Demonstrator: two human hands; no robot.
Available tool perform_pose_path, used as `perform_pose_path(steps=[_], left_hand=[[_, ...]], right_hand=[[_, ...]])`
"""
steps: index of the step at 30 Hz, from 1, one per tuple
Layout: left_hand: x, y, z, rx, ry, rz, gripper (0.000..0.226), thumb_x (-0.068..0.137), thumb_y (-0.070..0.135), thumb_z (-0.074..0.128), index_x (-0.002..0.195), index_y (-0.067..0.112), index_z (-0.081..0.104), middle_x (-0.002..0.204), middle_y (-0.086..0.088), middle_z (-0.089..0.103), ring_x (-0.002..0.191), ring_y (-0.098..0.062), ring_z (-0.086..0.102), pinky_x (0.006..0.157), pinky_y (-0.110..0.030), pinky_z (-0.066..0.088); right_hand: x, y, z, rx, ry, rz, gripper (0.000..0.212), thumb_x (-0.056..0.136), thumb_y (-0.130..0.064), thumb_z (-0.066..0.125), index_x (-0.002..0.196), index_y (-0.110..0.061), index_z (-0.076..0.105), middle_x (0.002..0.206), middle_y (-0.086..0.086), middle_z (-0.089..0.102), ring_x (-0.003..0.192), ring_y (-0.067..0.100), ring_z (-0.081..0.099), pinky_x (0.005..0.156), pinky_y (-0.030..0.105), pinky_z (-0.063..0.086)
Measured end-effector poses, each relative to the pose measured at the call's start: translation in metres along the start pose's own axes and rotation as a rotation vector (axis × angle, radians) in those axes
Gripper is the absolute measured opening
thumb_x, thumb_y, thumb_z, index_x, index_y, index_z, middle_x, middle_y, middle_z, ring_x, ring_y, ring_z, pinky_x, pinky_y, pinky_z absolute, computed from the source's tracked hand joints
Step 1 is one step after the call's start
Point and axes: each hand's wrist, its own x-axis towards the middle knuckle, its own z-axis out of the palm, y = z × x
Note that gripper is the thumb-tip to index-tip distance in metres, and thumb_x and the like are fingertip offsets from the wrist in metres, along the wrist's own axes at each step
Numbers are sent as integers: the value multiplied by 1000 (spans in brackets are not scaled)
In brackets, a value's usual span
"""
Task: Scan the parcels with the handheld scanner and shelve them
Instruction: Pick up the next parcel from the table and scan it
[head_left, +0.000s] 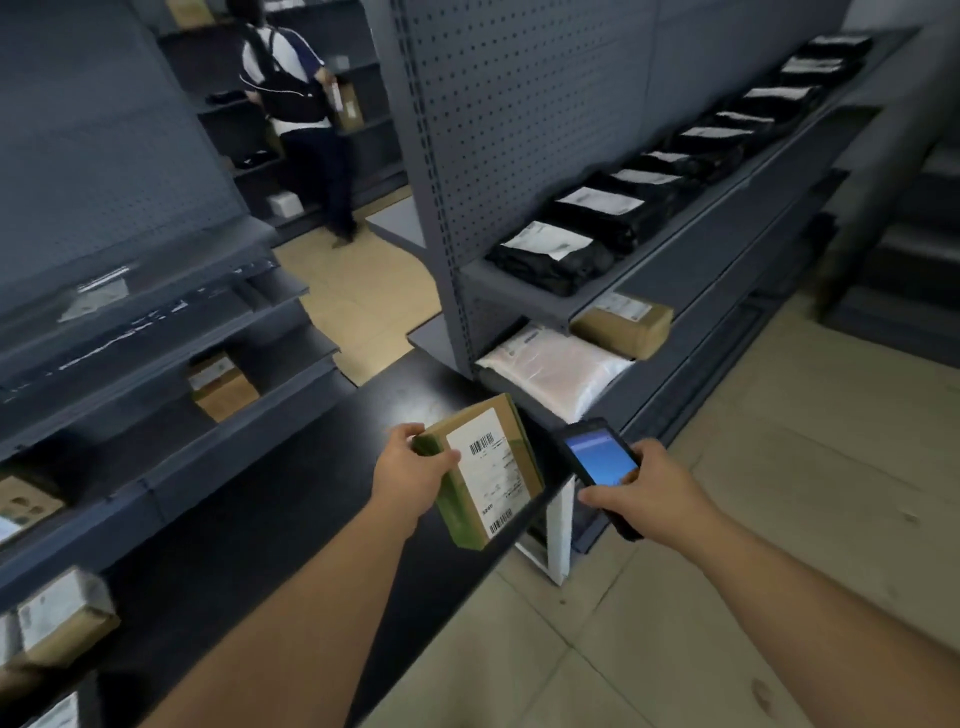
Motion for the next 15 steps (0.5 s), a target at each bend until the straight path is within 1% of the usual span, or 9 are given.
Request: perform_pose_path(steps=[2,4,5,6,7,9,10,12,15], left_hand=[[-8,14,38,-1,-39,10,55,92,18,81,137,25,51,126,4,61,108,-20,63,62,-21,45],[-16,27,75,-1,-75,5,50,92,18,80,133,27,52,123,5,61,108,-20,63,62,-21,46],[-19,33,92,1,-92,-1,51,92,19,80,134,26,52,123,4,63,108,-21,64,64,-22,49],[-21,39,109,5,-109,-5,53,92,20,81,136,26,53,124,2,65,109,-22,65,68,-26,55],[-22,45,125,10,-125,-9,55,91,22,82,138,25,53,127,1,66,109,-23,66,75,-32,60],[-24,56,156,22,-165,-10,57,89,26,84,137,27,53,128,-1,67,112,-24,66,92,-43,61],[-24,62,170,22,-188,-4,56,88,26,85,135,28,54,128,-1,66,112,-24,65,95,-44,60],[-21,73,198,5,-225,6,52,88,25,85,131,27,55,124,-1,65,110,-24,64,94,-43,59],[-14,89,238,-16,-283,-13,48,85,27,86,125,30,58,120,-1,67,107,-24,66,96,-46,59]], right_hand=[[3,23,-32,10,29,31,73,69,-49,92,121,-17,52,95,3,65,84,19,67,73,39,59],[7,45,-60,30,50,56,71,67,-49,92,117,-18,53,94,3,66,83,20,67,76,41,60],[10,56,-74,50,56,69,71,67,-49,93,117,-18,52,94,4,66,83,20,68,77,42,61],[11,65,-87,71,65,86,72,66,-48,93,118,-19,51,95,4,67,84,21,69,79,44,61],[13,74,-100,92,78,98,73,65,-49,92,117,-20,50,96,5,67,86,22,69,80,46,61],[18,93,-123,134,110,129,74,62,-51,93,115,-22,50,98,5,67,87,23,70,82,48,62],[20,102,-133,153,125,147,71,63,-49,93,113,-21,50,98,5,67,87,24,70,81,48,62],[24,116,-153,172,153,184,64,67,-39,93,111,-19,51,97,7,66,86,25,69,77,46,61],[35,137,-179,171,215,235,60,69,-35,92,109,-18,51,94,7,66,83,26,69,77,48,63]])
